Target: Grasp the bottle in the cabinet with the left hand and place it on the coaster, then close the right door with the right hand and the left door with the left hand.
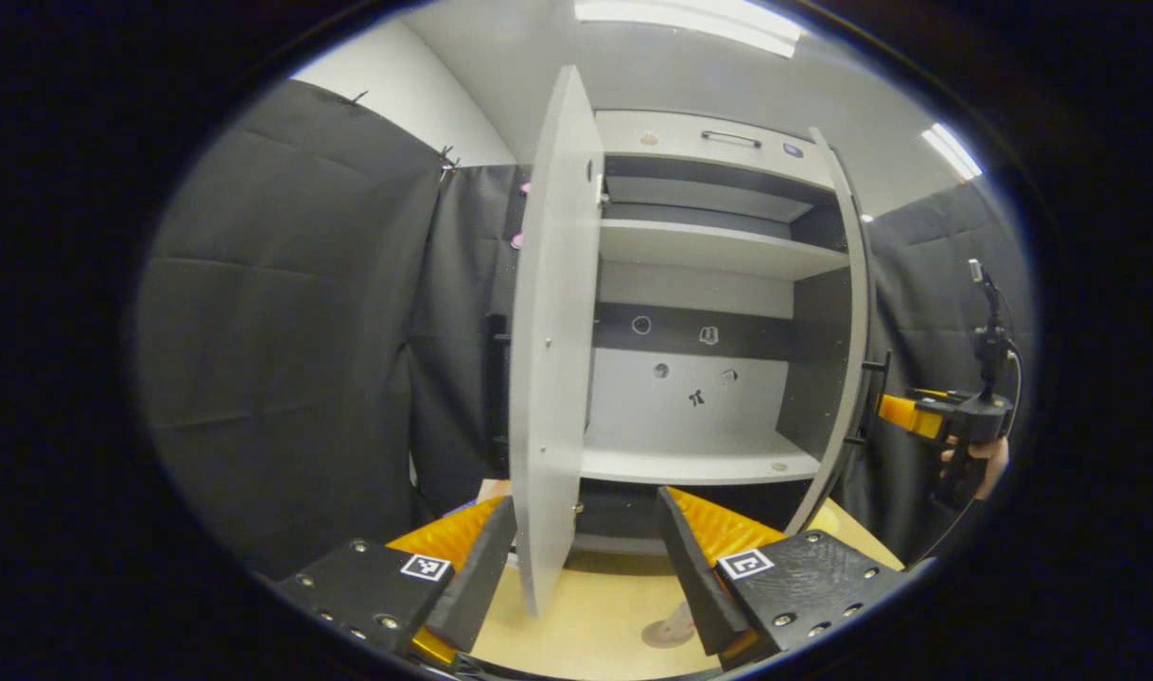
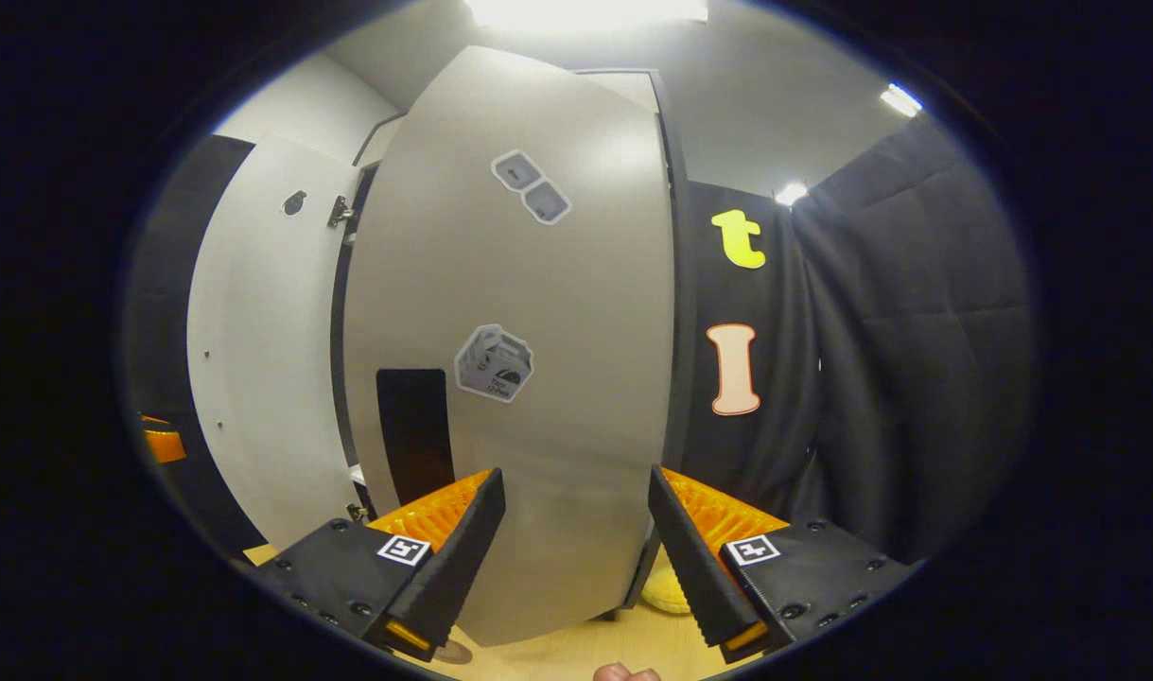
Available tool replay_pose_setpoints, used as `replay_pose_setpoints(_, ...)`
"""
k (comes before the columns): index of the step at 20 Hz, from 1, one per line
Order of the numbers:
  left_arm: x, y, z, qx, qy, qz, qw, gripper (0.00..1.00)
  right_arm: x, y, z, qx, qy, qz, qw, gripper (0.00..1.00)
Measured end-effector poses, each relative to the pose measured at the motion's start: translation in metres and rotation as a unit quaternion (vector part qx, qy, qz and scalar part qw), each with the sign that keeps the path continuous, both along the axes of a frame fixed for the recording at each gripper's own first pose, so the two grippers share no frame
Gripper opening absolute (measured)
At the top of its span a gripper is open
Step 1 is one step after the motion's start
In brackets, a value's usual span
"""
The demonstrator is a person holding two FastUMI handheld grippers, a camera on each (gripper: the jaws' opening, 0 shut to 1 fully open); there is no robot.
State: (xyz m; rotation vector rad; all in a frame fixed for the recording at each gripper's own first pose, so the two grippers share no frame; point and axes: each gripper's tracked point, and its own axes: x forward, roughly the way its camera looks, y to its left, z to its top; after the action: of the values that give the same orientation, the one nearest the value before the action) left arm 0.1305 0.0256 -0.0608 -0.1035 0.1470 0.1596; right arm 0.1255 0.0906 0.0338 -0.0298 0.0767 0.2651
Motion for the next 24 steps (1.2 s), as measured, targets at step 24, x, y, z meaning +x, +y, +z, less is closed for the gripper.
replay_pose_setpoints(24,0.111,0.159,0.021,0.008,-0.076,-0.058,0.995,0.87,-0.073,-0.069,-0.054,0.037,0.043,-0.188,0.981,0.98)
